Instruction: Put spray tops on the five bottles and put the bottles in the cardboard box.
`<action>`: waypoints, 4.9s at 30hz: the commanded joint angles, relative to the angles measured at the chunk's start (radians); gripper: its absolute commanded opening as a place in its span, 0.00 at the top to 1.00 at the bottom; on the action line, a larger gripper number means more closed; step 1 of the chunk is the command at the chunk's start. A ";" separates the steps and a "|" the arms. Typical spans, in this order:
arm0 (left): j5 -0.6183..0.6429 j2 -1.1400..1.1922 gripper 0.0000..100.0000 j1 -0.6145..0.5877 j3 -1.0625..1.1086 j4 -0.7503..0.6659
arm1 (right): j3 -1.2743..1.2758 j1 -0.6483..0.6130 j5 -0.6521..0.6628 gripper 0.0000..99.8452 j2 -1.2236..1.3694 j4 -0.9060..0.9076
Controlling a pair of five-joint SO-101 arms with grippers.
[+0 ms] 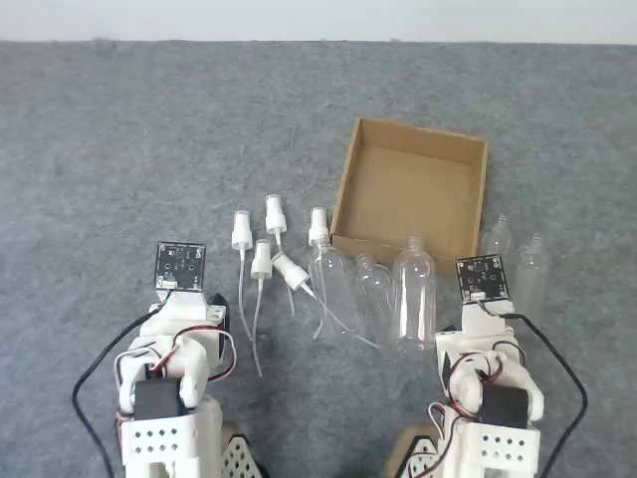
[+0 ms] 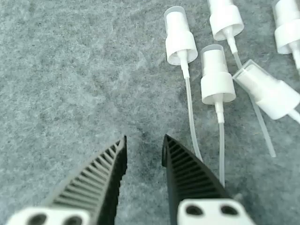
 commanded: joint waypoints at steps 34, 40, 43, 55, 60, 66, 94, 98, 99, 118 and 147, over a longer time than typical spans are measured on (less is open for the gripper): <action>-0.006 -0.017 0.89 -0.006 -0.008 0.005 | 0.021 0.005 0.000 0.98 -0.016 0.005; -0.006 -0.017 0.89 -0.006 -0.008 0.005 | 0.021 0.005 -0.002 0.98 -0.015 0.007; -0.006 -0.017 0.89 -0.006 -0.008 0.005 | 0.021 0.005 -0.002 0.98 -0.016 0.007; -0.006 -0.017 0.89 -0.006 -0.008 0.005 | 0.011 0.013 0.002 0.98 -0.018 -0.010; -0.006 -0.017 0.89 -0.006 -0.008 0.005 | -0.041 0.047 0.006 0.98 -0.018 -0.030; -0.006 -0.017 0.89 -0.006 -0.008 0.005 | -0.048 0.062 0.218 0.98 -0.018 -0.104; -0.006 -0.017 0.89 -0.005 -0.008 0.005 | -0.907 0.257 0.184 0.86 0.992 -0.160; -0.006 -0.017 0.89 -0.005 -0.008 0.005 | -1.048 0.275 0.184 0.81 1.273 -0.163; -0.006 -0.017 0.89 -0.005 -0.008 0.005 | -1.071 0.275 0.183 0.81 1.328 -0.168; -0.006 -0.017 0.89 -0.005 -0.008 0.005 | -1.109 0.348 0.193 0.82 1.784 -0.354; -0.003 -0.017 0.89 0.000 -0.008 0.005 | -1.111 0.486 0.658 0.99 1.819 -0.312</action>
